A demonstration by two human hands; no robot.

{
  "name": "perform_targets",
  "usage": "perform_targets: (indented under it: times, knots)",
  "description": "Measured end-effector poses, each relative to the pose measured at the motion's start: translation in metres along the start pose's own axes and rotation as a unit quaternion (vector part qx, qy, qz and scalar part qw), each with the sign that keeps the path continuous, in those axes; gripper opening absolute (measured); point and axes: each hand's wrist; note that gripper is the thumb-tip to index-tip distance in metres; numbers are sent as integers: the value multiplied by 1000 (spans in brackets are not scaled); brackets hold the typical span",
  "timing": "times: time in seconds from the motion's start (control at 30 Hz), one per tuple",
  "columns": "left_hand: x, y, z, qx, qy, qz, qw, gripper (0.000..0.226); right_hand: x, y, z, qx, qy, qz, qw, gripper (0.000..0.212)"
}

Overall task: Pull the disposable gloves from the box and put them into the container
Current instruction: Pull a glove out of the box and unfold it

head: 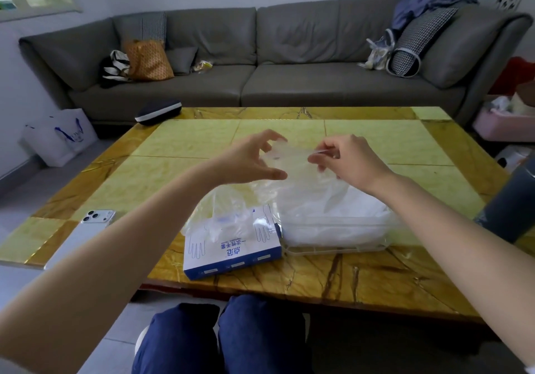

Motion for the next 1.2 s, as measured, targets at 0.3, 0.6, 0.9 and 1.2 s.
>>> perform_targets:
  times: [0.3,0.6,0.9,1.2]
  knots:
    - [-21,21,38,-44,173,12,984,14,27,28,-6,-56,-36,-112,992,13]
    - [-31,20,25,-154,224,-35,962,13,36,36,-24,172,198,-253,931,31]
    - [-78,-8,45,-127,53,269,953,20,11,74,-45,-39,-230,-169,958,38]
    - [-115,-4,82,-69,-111,513,848,28,-13,86,-15,-138,-465,-85,870,44]
Point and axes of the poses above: each hand's wrist, its own z-axis towards the middle knuckle, its own x-axis out of the back of the hand, y = z × x, and after that the axes turned 13 degrees about x, right-handed
